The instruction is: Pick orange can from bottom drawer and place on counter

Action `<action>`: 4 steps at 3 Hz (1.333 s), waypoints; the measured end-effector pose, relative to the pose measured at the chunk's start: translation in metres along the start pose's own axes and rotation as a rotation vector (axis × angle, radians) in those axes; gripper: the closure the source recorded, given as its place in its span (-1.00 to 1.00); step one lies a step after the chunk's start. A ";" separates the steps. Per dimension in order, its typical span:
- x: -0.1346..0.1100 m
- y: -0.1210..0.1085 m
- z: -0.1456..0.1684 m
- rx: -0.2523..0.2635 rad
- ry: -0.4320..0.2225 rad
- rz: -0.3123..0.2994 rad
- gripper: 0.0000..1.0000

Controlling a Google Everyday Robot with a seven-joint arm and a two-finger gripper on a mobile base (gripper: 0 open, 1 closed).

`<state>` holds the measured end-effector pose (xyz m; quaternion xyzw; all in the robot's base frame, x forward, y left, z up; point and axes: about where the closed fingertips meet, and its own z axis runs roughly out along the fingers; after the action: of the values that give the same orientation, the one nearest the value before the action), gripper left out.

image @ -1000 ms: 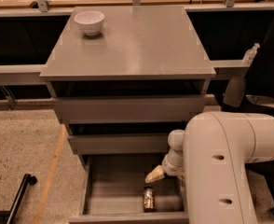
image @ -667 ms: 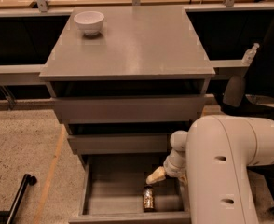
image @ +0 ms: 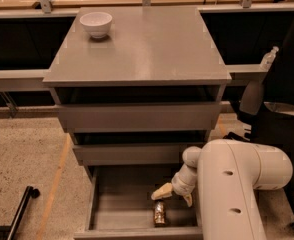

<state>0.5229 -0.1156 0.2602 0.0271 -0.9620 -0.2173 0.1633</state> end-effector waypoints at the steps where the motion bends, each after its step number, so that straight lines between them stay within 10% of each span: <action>1: -0.009 -0.005 0.024 -0.101 0.020 0.027 -1.00; 4: -0.039 0.022 0.089 -0.227 0.032 -0.016 -1.00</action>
Offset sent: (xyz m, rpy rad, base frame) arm 0.0174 0.0401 -0.0634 0.2608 0.0715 -0.0781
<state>0.5310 -0.0548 0.1814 0.0196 -0.9282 -0.3257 0.1788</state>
